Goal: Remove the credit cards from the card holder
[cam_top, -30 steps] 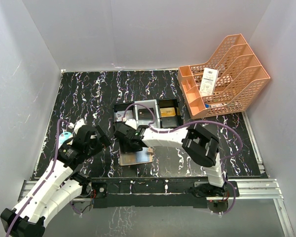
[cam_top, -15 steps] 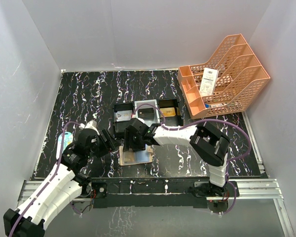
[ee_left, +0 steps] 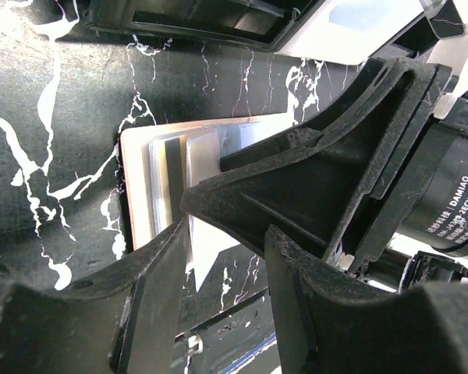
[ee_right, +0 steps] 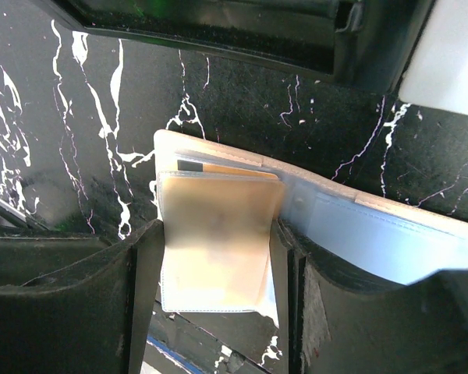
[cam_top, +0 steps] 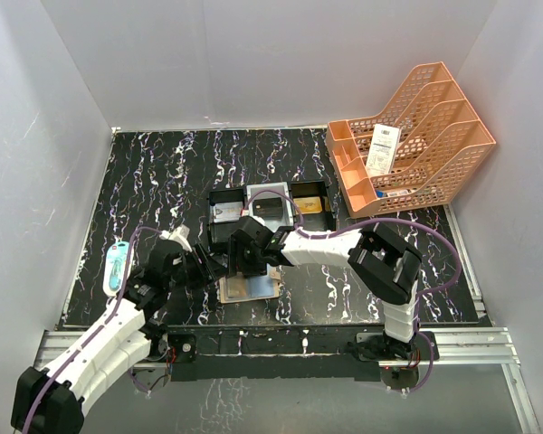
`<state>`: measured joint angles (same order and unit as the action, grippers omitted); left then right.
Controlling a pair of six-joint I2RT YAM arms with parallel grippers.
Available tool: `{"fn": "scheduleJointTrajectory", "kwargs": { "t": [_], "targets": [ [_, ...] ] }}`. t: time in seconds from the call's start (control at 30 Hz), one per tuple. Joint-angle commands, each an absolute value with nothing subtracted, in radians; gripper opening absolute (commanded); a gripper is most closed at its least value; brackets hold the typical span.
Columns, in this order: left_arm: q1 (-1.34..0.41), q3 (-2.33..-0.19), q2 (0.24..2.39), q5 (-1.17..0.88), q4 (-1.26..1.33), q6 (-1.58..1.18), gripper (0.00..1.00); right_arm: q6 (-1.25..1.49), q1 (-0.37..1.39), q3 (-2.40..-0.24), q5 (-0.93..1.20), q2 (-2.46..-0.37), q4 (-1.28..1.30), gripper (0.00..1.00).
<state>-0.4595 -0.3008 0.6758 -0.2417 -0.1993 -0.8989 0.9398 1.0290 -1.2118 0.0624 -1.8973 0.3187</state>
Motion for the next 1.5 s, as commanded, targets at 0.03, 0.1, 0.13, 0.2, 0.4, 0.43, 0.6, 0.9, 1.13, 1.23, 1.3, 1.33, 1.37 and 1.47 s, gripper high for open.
{"fn": "scheduleJointTrajectory", "kwargs": {
  "t": [0.03, 0.1, 0.13, 0.2, 0.4, 0.43, 0.6, 0.9, 1.13, 1.23, 1.3, 1.33, 1.37, 1.47],
  "targets": [
    [-0.468, -0.241, 0.695, -0.379, -0.136, -0.894, 0.41, 0.965, 1.04, -1.182, 0.08, -1.921, 0.297, 0.52],
    [-0.467, -0.228, 0.706, -0.39, -0.123, -0.893, 0.4, 0.965, 1.04, -1.181, 0.078, -1.92, 0.298, 0.52],
    [-0.468, -0.225, 0.708, -0.392, -0.116, -0.892, 0.4, 0.965, 1.04, -1.181, 0.077, -1.92, 0.298, 0.52],
    [-0.468, -0.222, 0.71, -0.392, -0.114, -0.89, 0.39, 0.965, 1.04, -1.181, 0.077, -1.919, 0.298, 0.52],
    [-0.468, -0.255, 0.646, -0.325, -0.219, -0.891, 0.42, 0.966, 1.039, -1.18, 0.075, -1.918, 0.299, 0.52],
    [-0.468, -0.263, 0.621, -0.314, -0.237, -0.896, 0.43, 0.966, 1.039, -1.18, 0.075, -1.918, 0.299, 0.52],
    [-0.468, -0.32, 0.524, -0.243, -0.338, -0.908, 0.5, 0.966, 1.038, -1.184, 0.076, -1.918, 0.299, 0.52],
    [-0.469, -0.307, 0.537, -0.326, -0.398, -0.986, 0.46, 0.966, 1.037, -1.192, 0.074, -1.916, 0.3, 0.52],
    [-0.47, -0.283, 0.485, -0.358, -0.371, -0.998, 0.42, 0.966, 1.035, -1.192, 0.077, -1.915, 0.305, 0.52],
    [-0.469, -0.268, 0.558, -0.404, -0.322, -0.97, 0.42, 0.965, 1.035, -1.19, 0.075, -1.911, 0.307, 0.52],
    [-0.469, -0.265, 0.612, -0.414, -0.285, -0.942, 0.42, 0.965, 1.035, -1.19, 0.079, -1.909, 0.303, 0.52],
    [-0.471, -0.265, 0.637, -0.42, -0.265, -0.929, 0.41, 0.965, 1.035, -1.189, 0.081, -1.909, 0.303, 0.52],
    [-0.471, -0.267, 0.663, -0.429, -0.243, -0.914, 0.41, 0.965, 1.035, -1.189, 0.082, -1.909, 0.301, 0.52],
    [-0.472, -0.279, 0.723, -0.435, -0.198, -0.879, 0.41, 0.963, 1.035, -1.187, 0.084, -1.908, 0.301, 0.52]
  ]
}}
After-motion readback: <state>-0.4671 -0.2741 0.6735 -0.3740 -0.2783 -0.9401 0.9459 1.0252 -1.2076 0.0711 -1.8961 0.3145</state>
